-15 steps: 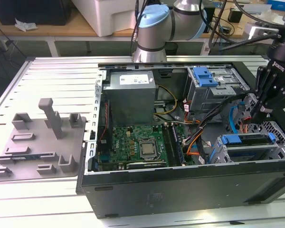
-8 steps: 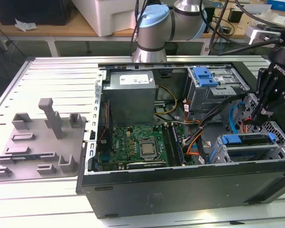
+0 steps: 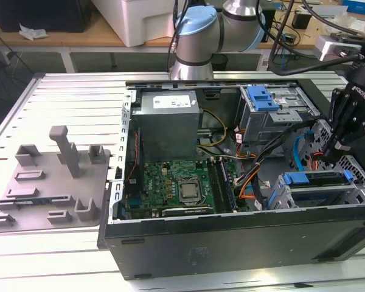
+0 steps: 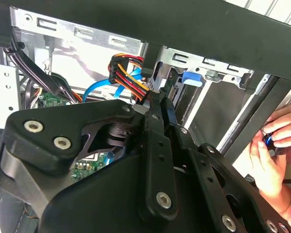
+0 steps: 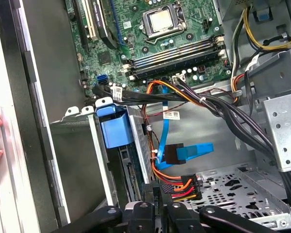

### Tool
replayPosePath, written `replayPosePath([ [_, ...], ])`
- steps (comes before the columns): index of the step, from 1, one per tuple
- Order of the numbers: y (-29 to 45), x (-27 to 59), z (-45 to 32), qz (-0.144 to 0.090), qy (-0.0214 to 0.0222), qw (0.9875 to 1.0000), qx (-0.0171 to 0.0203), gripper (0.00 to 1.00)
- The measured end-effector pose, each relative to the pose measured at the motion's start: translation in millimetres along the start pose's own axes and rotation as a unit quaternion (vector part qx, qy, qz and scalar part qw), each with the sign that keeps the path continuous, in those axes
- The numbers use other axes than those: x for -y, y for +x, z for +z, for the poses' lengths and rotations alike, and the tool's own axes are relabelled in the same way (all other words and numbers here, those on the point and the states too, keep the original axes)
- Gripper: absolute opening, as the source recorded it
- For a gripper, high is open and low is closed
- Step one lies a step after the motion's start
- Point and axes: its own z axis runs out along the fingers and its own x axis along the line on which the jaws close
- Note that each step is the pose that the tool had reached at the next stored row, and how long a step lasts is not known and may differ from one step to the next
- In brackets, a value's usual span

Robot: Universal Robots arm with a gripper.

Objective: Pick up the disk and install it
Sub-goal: 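Insert the first disk wire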

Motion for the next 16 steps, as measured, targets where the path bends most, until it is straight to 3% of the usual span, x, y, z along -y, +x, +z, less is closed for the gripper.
replayPosePath([
  [6,0.8,-1.3,0.2,-0.009,0.0028,1.0000,0.0000,0.16],
  [16,5.4,-5.4,1.1,-0.038,0.0155,0.9991,0.0008,0.16],
])
